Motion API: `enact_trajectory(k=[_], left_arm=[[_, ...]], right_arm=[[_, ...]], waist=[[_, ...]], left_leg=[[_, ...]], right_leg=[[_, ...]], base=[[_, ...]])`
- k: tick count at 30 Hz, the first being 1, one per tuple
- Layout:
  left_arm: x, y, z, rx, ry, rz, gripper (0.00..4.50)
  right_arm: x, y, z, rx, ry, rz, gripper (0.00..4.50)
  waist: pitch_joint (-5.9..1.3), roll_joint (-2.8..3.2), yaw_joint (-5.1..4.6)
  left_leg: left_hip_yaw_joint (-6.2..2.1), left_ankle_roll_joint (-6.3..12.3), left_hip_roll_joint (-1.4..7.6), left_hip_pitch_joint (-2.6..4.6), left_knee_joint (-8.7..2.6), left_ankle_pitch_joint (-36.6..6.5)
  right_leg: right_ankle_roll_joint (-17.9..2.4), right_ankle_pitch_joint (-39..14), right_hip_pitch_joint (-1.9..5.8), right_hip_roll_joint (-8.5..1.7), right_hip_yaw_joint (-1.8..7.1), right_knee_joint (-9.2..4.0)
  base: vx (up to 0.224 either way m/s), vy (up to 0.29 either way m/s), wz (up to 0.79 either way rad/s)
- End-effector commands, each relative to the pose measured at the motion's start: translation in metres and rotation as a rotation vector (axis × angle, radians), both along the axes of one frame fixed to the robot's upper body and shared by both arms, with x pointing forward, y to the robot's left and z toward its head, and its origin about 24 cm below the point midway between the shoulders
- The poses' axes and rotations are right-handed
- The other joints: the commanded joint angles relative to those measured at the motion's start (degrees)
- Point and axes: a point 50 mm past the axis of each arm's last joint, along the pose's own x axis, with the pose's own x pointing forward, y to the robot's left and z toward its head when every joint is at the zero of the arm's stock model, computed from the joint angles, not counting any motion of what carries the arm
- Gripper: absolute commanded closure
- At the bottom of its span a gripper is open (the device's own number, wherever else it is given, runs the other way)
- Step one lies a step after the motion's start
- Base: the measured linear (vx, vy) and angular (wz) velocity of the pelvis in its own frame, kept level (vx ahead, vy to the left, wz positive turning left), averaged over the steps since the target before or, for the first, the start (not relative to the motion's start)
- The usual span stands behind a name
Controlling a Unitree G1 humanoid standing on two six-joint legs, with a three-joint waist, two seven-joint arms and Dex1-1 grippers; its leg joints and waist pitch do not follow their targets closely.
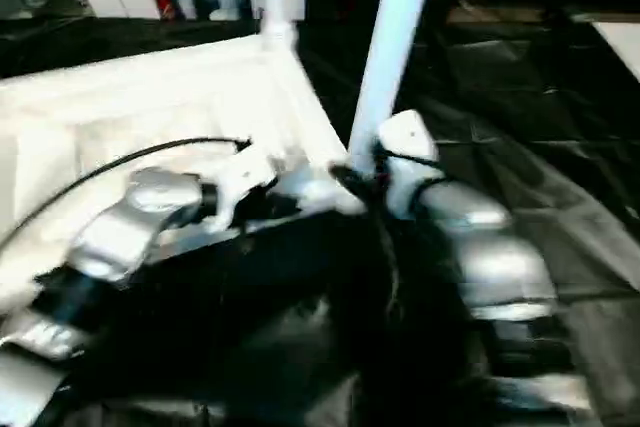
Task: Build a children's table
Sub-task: Rotate leg to tighten
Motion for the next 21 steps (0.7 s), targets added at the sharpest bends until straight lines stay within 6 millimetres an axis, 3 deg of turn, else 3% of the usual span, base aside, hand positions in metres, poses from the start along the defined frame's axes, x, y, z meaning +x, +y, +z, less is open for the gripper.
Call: enact_trajectory(k=[1,4,5,8,10,15,21], left_arm=[[-0.01,0.004,-0.014,0.052,0.071,-0.075,4.5],[-0.018,0.011,-0.011,0.044,0.091,-0.144,4.5],[-0.02,0.013,-0.01,0.044,0.086,-0.159,4.5],[-0.023,0.016,-0.007,0.031,0.088,-0.182,4.5],[-0.025,0.017,-0.005,0.027,0.092,-0.194,4.5],[-0.027,0.017,-0.004,0.018,0.096,-0.206,4.5],[-0.027,0.017,-0.004,0.018,0.097,-0.211,4.5]], right_arm=[[-0.007,-0.005,0.004,0.01,0.006,0.091,0.88],[-0.013,-0.013,0.007,0.02,0.062,0.172,0.71],[-0.016,-0.014,0.007,0.012,0.078,0.205,0.52],[-0.025,-0.016,0.006,-0.023,0.124,0.303,0.24],[-0.025,-0.017,0.002,-0.079,0.121,0.313,0.24],[-0.026,-0.014,-0.009,-0.154,0.132,0.342,0.24],[-0.025,-0.01,-0.018,-0.179,0.144,0.346,0.24]], waist=[[-4.41,0.18,0.16],[-4.28,0.06,0.24],[-4.09,0.03,0.39],[-4.08,0.02,0.5],[-4.0,-0.05,0.47],[-4.13,-0.22,0.41],[-4.26,-0.15,0.43]], left_leg=[[-1.0,8.82,2.97,0.69,-2.45,-3.36],[-1.0,8.8,3.09,0.83,-2.53,-4.26],[-1.02,8.27,3.22,0.84,-2.64,-5.52],[-1.03,7.6,3.33,1.06,-2.7,-6.14],[-1.08,6.91,3.3,0.97,-2.72,-6.36],[-1.01,6.8,3.04,0.87,-2.59,-5.6],[-1.01,8.1,3.06,0.83,-2.41,-3.95]], right_leg=[[-16.99,1.14,4.11,-4.51,3.15,-2.01],[-17.39,-1.82,4.06,-4.59,3.08,-2.21],[-16.91,-4.71,4.05,-4.66,3.13,-2.52],[-16.42,-6.78,3.86,-4.66,3.14,-2.69],[-16.0,-8.46,3.8,-4.72,3.12,-2.77],[-15.55,-8.58,3.82,-4.66,3.15,-2.8],[-16.4,-5.33,3.93,-4.6,3.12,-2.39]], base=[[0.0,0.0,0.0],[0.0,0.0,0.0],[0.0,0.0,0.0],[0.0,0.0,0.0],[0.0,0.0,0.0],[0.0,0.0,0.0],[0.0,0.0,0.0]])
